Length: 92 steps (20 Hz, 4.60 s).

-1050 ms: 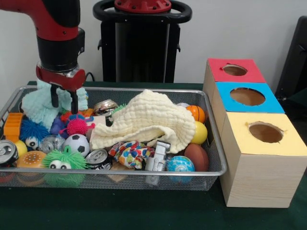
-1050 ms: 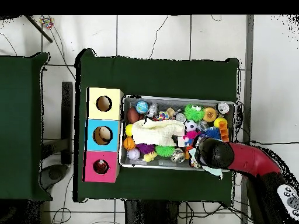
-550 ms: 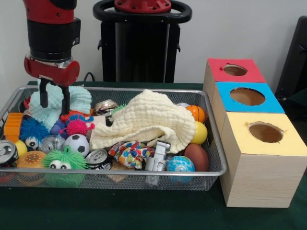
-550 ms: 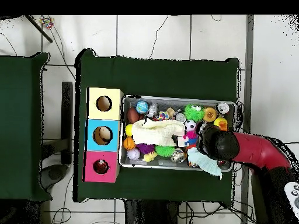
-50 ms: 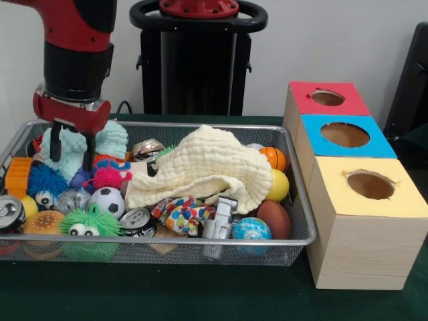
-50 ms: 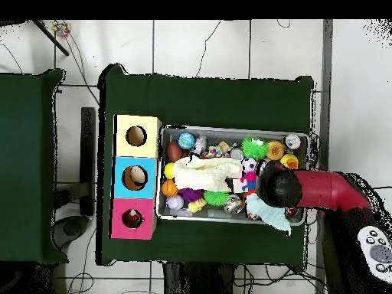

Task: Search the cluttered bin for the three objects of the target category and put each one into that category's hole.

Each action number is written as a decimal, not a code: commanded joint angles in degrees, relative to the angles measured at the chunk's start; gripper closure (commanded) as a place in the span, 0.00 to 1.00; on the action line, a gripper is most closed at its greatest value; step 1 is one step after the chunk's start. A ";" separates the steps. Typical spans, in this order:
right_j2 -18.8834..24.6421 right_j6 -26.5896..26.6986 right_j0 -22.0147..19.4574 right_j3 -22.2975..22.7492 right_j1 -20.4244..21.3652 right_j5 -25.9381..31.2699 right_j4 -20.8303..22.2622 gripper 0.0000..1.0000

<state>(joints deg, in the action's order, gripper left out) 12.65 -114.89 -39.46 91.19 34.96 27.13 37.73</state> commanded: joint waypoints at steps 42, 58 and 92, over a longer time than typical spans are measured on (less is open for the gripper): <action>-15.06 -5.83 9.18 -7.35 -15.49 -15.29 12.30 0.00; -20.05 -6.50 11.41 -12.00 -21.36 -22.68 10.88 0.00; 12.33 -4.35 -4.87 12.09 -14.60 -8.04 -18.65 1.00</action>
<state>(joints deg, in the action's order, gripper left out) 8.48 -114.89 -45.10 93.76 25.76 14.64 26.78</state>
